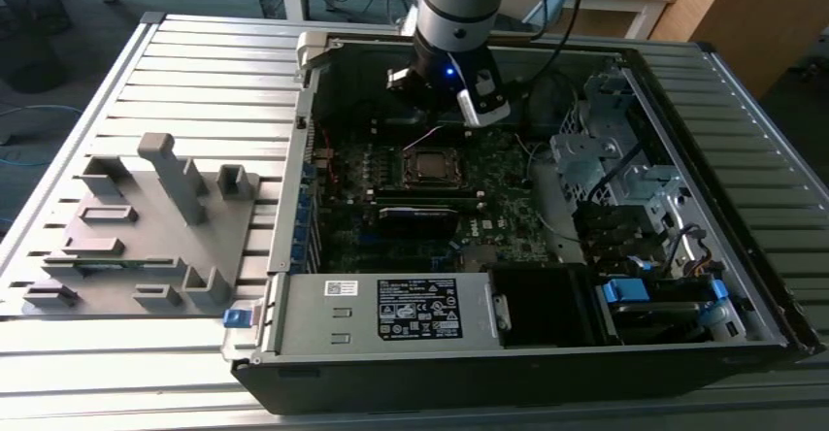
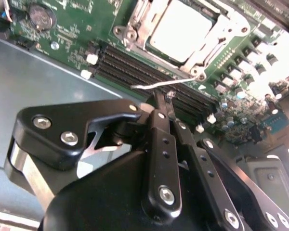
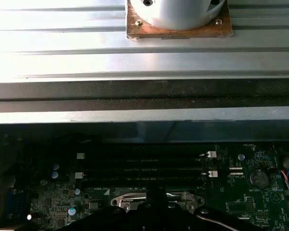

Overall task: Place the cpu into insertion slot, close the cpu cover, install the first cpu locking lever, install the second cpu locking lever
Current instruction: 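Install the first cpu locking lever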

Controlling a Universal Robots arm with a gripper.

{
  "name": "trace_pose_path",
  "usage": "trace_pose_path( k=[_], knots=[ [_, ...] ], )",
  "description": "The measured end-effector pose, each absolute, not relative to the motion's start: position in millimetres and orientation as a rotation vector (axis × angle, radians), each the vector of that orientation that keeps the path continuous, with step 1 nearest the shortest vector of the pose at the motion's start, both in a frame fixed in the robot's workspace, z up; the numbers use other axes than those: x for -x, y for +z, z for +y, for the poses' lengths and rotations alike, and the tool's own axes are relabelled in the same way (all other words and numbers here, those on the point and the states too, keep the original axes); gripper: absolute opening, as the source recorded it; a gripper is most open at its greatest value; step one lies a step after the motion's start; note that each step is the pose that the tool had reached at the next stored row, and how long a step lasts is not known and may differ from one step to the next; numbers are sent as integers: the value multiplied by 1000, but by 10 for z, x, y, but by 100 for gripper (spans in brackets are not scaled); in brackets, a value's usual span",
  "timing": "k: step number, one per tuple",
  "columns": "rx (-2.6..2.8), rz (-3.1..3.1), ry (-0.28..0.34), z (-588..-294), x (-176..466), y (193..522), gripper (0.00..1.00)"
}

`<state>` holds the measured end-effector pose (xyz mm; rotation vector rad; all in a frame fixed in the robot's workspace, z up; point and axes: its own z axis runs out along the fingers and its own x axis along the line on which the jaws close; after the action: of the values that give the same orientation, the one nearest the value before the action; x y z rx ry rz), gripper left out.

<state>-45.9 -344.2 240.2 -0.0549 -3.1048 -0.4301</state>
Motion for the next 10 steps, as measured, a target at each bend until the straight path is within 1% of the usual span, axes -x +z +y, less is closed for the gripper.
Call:
trace_pose_path(
  k=[10],
  knots=[
    [55, -3106, -420, -3442, 454, 2328, 10]
  ],
)
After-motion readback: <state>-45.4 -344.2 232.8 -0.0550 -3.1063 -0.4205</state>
